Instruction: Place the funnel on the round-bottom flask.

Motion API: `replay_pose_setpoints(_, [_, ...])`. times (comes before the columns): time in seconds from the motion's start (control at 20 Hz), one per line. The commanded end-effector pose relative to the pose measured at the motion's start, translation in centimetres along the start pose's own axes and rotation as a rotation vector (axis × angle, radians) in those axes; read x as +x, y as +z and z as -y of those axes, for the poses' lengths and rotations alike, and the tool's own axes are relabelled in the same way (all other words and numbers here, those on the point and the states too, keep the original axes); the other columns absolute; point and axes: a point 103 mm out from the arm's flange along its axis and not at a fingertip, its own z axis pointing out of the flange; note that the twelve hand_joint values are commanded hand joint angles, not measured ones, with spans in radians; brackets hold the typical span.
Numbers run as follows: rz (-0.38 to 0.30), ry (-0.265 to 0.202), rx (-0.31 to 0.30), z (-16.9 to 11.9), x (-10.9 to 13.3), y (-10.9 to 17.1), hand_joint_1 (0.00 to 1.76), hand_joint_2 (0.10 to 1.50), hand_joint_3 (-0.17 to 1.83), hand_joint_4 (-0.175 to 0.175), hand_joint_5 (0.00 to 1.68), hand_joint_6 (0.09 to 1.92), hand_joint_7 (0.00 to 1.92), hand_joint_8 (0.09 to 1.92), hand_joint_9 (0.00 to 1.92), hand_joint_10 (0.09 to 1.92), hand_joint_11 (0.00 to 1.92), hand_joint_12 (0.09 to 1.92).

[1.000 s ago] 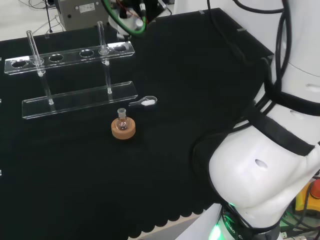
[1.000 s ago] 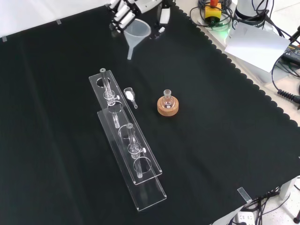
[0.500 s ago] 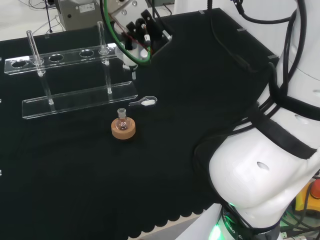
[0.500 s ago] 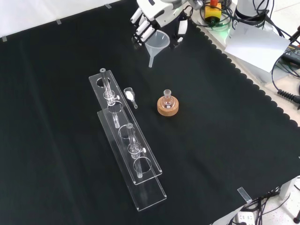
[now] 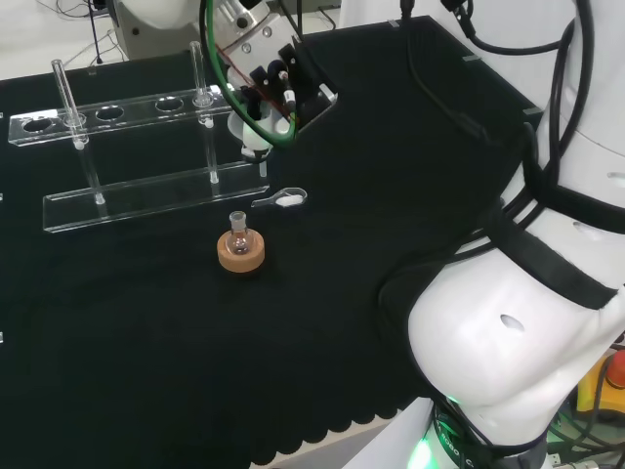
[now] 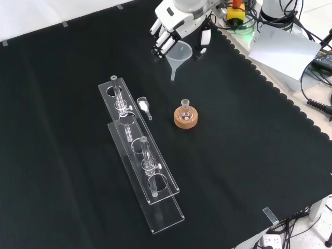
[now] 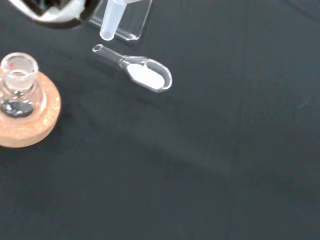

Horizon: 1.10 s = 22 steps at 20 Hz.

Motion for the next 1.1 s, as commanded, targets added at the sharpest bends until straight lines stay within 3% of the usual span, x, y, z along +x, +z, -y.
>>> replay_pose_setpoints(0.05, [-0.003,-0.026,0.02,-0.2,1.9,0.8,0.85,0.65,0.73,0.015,0.62,0.53,0.62,0.56,1.01,0.39,0.63,1.26])
replay_pose_setpoints(0.6, [0.003,-0.06,0.029,-0.6,4.2,1.1,0.85,0.65,0.73,0.014,0.61,0.54,0.62,0.56,1.01,0.39,0.63,1.25])
replay_pose_setpoints(1.0, [-0.014,-0.075,0.024,-1.3,4.5,1.4,0.85,0.65,0.74,0.014,0.61,0.54,0.62,0.57,1.01,0.39,0.64,1.25])
replay_pose_setpoints(1.1, [0.009,-0.073,0.027,-1.3,5.3,0.8,0.85,0.65,0.74,0.014,0.61,0.55,0.62,0.57,1.01,0.39,0.64,1.25])
